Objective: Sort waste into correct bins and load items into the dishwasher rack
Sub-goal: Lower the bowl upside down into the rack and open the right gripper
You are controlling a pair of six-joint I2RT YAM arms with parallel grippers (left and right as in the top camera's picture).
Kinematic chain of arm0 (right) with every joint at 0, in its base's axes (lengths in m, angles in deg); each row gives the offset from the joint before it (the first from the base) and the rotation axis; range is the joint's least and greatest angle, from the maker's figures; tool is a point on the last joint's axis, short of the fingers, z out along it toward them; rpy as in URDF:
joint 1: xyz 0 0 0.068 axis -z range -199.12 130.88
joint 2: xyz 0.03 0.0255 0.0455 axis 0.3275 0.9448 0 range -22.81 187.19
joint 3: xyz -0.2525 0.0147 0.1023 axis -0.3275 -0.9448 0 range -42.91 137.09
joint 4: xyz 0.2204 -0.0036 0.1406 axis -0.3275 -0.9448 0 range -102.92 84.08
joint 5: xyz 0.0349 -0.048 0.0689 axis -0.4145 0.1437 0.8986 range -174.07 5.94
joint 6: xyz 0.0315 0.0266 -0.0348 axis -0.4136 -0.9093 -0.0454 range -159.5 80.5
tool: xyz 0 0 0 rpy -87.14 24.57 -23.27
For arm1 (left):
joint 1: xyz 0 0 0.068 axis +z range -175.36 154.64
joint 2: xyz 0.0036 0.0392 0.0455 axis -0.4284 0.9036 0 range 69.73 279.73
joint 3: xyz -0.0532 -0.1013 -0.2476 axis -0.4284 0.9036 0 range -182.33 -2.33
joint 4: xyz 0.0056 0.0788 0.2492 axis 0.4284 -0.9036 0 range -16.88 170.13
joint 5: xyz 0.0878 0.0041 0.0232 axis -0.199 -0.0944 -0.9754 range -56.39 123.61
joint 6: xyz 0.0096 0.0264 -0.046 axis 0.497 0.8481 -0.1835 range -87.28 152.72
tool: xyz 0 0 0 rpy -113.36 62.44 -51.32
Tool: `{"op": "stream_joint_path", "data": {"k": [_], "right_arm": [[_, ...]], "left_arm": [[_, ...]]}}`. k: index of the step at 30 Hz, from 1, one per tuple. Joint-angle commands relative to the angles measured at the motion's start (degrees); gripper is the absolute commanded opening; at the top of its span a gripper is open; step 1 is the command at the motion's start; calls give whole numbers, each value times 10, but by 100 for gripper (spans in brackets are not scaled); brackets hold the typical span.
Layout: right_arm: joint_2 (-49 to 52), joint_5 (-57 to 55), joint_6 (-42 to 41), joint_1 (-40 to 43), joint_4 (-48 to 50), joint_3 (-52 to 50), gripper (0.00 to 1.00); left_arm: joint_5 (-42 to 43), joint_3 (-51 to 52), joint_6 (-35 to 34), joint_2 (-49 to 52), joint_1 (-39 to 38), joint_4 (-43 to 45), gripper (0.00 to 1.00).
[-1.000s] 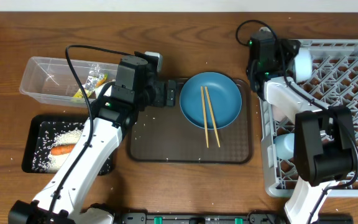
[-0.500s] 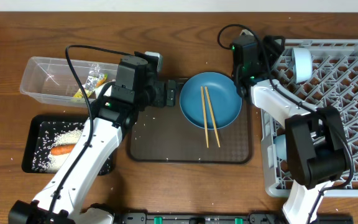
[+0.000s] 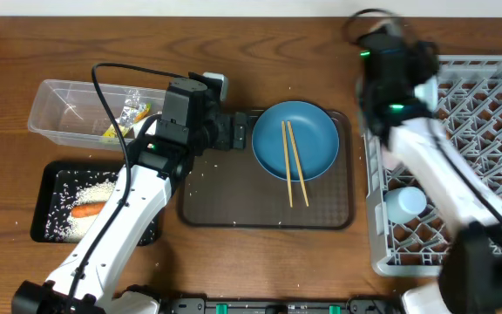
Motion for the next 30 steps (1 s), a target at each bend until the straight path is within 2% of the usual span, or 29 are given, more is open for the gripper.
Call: {"op": "stream_joint_path", "data": {"k": [1,3,6,8,10,12,13,19,30], "right_arm": [[-62,197,-196,72,-59,0,54],[-81,295,-238,120,-84,0,48],[-91,457,-306,217,-102,0,32],[-89,538,-330,269,-107,0,30],[-83,617,-341,316,-108,0,20],[-72,676,-356,355,-105,0,4],[-66,690,-360,367,-105,0,1],[-9,702,-364,394,-109,0,1],[95,740,-364,351,-101,0,1]], "left_arm": [[-7,1,1,-5,3,-1,98],[-7,1,1,-5,3,-1,98],[-7,1,1,-5,3,-1,98],[-7,1,1,-5,3,-1,98],[-7,1,1,-5,3,-1,98],[-7,1,1,-5,3,-1,98],[-7,1,1,-5,3,-1,98],[-7,1,1,-5,3,-1,98],[-7,1,1,-5,3,-1,98]]}}
